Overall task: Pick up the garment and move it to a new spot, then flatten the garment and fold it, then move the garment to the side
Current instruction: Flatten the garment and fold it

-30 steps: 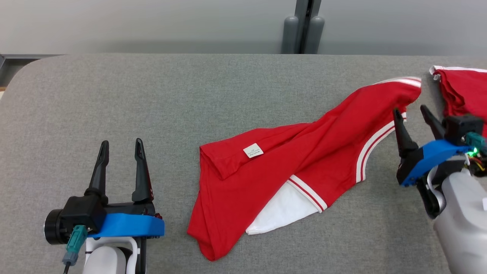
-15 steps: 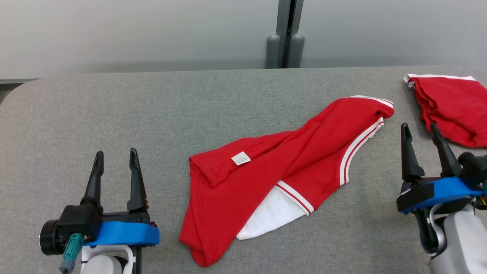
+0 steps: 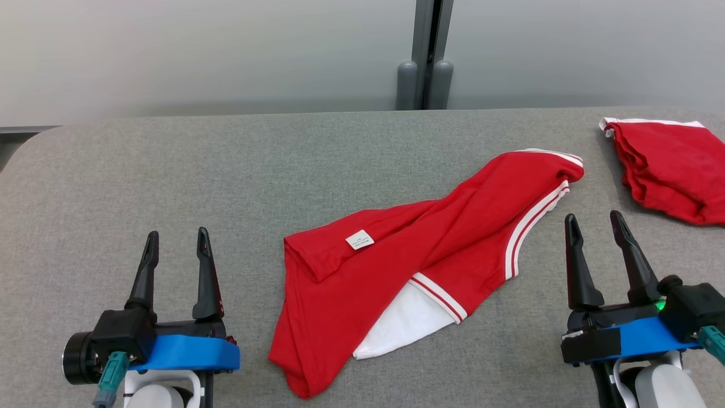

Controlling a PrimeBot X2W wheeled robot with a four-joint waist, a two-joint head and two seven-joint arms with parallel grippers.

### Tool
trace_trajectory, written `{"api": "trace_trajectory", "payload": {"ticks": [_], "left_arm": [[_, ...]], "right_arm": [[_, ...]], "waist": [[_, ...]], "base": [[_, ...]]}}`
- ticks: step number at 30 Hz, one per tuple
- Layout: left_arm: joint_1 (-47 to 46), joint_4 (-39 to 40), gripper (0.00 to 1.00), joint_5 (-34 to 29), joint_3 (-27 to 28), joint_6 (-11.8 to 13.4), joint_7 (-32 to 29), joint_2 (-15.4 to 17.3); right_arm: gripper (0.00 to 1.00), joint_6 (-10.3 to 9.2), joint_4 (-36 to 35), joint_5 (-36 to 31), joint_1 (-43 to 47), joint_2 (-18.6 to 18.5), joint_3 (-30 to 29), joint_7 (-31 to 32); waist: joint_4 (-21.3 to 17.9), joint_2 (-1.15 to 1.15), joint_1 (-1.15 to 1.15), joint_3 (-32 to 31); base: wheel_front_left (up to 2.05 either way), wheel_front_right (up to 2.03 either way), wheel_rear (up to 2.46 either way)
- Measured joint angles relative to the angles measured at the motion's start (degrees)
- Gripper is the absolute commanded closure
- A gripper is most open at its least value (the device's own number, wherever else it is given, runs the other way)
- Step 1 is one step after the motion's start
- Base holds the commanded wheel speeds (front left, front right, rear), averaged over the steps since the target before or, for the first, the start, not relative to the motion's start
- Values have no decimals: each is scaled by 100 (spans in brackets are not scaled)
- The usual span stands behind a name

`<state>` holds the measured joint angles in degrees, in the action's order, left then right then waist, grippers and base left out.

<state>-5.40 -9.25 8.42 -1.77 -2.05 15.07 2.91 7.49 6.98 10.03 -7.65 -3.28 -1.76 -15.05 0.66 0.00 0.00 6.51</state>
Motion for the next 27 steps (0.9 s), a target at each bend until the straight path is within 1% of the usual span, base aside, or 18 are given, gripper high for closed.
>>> {"api": "trace_trajectory", "payload": {"ticks": [5, 9, 13, 18, 27], "left_arm": [[-13, -30, 0, -40, -73, -57, 0, 2], [-232, -130, 0, -82, -281, -138, 0, 1], [-465, -398, 0, -58, -517, -210, 0, -1], [-704, -1048, 0, 70, -748, -288, 0, 0], [-982, -2283, 0, 67, -1021, -402, -1, 26]], "right_arm": [[0, 0, -29, -37, 19, 19, 25, 1], [0, 0, -20, -41, -4, 30, 55, 1], [0, 0, 16, -9, -28, 33, 101, 0], [0, 0, 74, 78, -54, 36, 151, 0], [0, 0, 99, 156, -159, 37, 140, 1]], "waist": [[-41, 0, 0, 52], [-98, 0, 0, 134], [-183, 0, 0, 220], [-315, 0, 0, 359], [-520, 0, 0, 579]], "base": [[0, 0, 0], [0, 0, 0], [0, 0, 0], [0, 0, 0], [0, 0, 0]]}}
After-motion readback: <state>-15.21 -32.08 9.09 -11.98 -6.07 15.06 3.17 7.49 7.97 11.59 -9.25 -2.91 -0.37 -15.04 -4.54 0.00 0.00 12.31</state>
